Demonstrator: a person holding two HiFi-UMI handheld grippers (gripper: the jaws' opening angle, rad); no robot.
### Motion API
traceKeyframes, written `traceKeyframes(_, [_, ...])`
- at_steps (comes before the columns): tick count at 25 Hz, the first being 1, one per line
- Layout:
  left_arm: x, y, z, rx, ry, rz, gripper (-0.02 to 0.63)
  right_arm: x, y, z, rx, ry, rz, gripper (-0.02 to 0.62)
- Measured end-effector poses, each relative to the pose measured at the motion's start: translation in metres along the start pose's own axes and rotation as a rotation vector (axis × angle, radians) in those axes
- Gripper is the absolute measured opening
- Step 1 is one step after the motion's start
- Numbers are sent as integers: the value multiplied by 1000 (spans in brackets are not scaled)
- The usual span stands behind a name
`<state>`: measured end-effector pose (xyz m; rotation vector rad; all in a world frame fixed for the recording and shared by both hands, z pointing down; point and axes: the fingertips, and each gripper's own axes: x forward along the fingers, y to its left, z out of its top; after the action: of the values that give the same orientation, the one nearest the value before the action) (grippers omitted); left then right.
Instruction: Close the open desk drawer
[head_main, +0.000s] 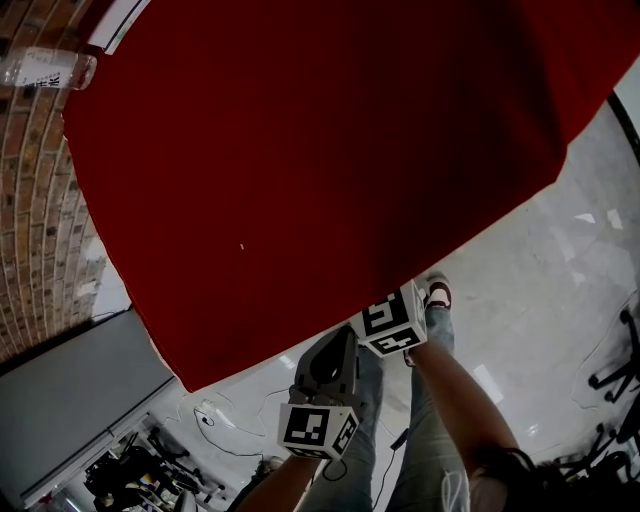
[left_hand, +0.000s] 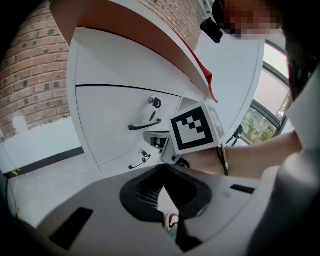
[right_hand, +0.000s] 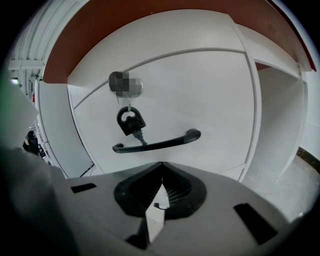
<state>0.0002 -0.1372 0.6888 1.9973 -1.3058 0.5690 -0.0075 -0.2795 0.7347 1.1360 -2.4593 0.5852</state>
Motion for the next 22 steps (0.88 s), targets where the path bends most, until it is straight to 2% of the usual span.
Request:
traceKeyframes(5, [2,-8,3,0,-2,2,-2,-4,-3,-1,18,-20,-26,-2])
traceKeyframes(10, [4,-9,7,4,-12,8,-2,1,-1,1,23,-7,24,-2])
traceKeyframes(14, [1,-14,16,-3,-31,13,-2,-2,-8,-9,80,39,-13,-2])
traceKeyframes(17, [-10,-17,24,2,-48,11,-2,-10,5,-27,131,78,12,-2])
traceKeyframes(22, [-32,-20,44,-11,-76,25,-2,-52,18,-39,133,125,11,-2])
